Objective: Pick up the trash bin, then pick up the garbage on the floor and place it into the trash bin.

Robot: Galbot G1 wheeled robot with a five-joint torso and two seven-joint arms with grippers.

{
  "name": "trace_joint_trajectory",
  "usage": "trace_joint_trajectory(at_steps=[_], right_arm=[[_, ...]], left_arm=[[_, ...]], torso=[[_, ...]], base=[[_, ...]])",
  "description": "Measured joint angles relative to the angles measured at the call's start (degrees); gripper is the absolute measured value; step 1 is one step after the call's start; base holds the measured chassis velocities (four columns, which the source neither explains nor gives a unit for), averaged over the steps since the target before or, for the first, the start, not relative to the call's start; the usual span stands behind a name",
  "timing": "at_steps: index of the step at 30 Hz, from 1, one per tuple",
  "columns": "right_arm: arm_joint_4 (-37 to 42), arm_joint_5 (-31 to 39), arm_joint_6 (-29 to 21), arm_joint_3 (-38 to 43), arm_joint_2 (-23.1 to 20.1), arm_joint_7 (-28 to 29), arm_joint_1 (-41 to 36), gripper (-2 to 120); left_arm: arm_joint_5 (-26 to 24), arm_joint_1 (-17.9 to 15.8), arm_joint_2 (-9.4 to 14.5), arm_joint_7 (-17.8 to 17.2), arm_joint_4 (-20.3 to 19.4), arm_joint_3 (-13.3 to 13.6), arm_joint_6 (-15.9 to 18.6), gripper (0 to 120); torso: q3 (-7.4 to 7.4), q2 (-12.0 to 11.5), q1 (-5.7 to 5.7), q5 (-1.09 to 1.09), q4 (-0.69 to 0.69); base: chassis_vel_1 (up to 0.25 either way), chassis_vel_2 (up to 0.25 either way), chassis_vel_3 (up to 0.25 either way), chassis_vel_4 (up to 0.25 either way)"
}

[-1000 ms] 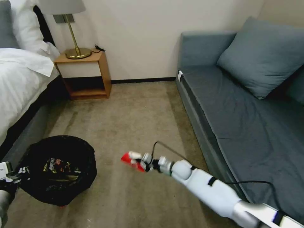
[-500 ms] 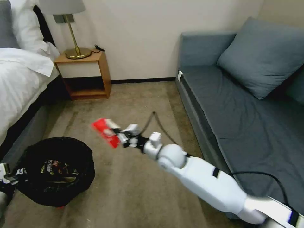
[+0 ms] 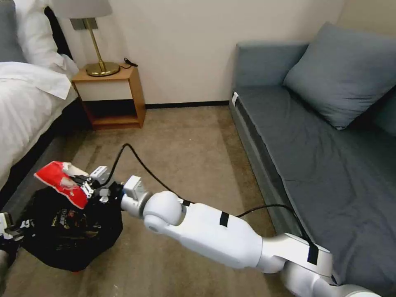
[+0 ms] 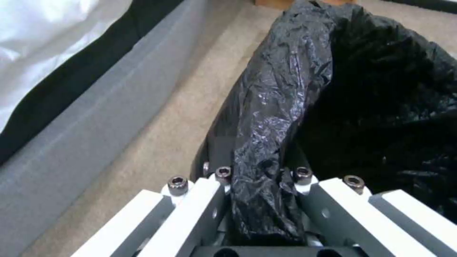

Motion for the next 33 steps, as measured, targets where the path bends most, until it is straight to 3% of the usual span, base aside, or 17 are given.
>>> trace_joint_trajectory(at_steps=[3,10,12,14,17,19,23,24,27,33], right_arm=[[0.76,-0.08,-0.52,-0.89,-0.21,-0.26,-0.37,25],[0.82,-0.56,-0.73,-1.36,0.2,-0.27,-0.61,44],[0.85,-0.93,-0.7,-1.17,0.18,0.08,-0.97,57],[1.07,-1.53,-0.38,-0.72,-0.14,0.7,-1.25,61],[2.69,-4.5,1.39,0.73,-2.18,2.55,-2.25,76],[3.54,-5.29,1.6,1.5,-3.09,3.26,-2.81,79],[8.05,-8.12,1.7,8.27,-8.49,5.78,-6.01,96],[8.05,-8.12,1.7,8.27,-8.49,5.78,-6.01,96],[13.56,-8.24,-0.13,18.09,-14.12,7.01,-10.75,100],[19.45,-9.86,-2.21,30.69,-18.53,7.16,-19.69,100]], left_arm=[[-0.07,-0.35,-0.1,0.01,-0.09,0.26,0.01,6],[-0.16,-0.48,-0.23,0.0,-0.26,0.34,0.02,6],[-0.41,-0.38,-0.24,0.0,-0.26,0.06,0.03,6],[-0.65,-0.37,-0.21,0.0,-0.06,-0.18,0.02,6],[-1.12,-0.8,-0.07,-0.09,0.66,-0.3,0.02,6],[-1.25,-0.99,-0.05,-0.17,0.76,-0.25,0.02,6],[-2.15,-1.68,0.2,-0.34,1.02,0.23,-0.32,6],[-2.15,-1.68,0.2,-0.34,1.02,0.23,-0.32,6],[-2.73,-1.96,0.43,-0.39,1.07,0.32,-0.73,6],[-3.68,-2.02,0.68,-0.38,1.27,0.68,-1.47,6]], torso=[[0.0,0.0,0.0,0.0,0.0],[0.0,0.0,0.0,0.01,0.0],[0.0,0.0,0.0,0.01,0.0],[0.0,0.0,0.0,0.02,0.01],[0.0,0.0,0.0,0.01,0.01],[0.0,0.0,0.0,0.02,0.01],[0.0,0.0,0.0,0.03,0.0],[0.0,0.0,0.0,0.03,0.0],[0.0,0.0,0.0,0.04,-0.01],[0.0,0.0,0.0,0.05,0.0]], base=[[0.0,0.0,0.0,0.0],[0.0,0.0,0.0,0.0],[0.0,0.0,0.0,0.0],[0.0,0.0,0.0,0.0],[0.0,0.0,0.0,0.0],[0.0,0.0,0.0,0.0],[0.0,0.0,0.0,0.0],[0.0,0.0,0.0,0.0],[0.0,0.0,0.0,0.0],[0.0,0.0,0.0,0.0]])
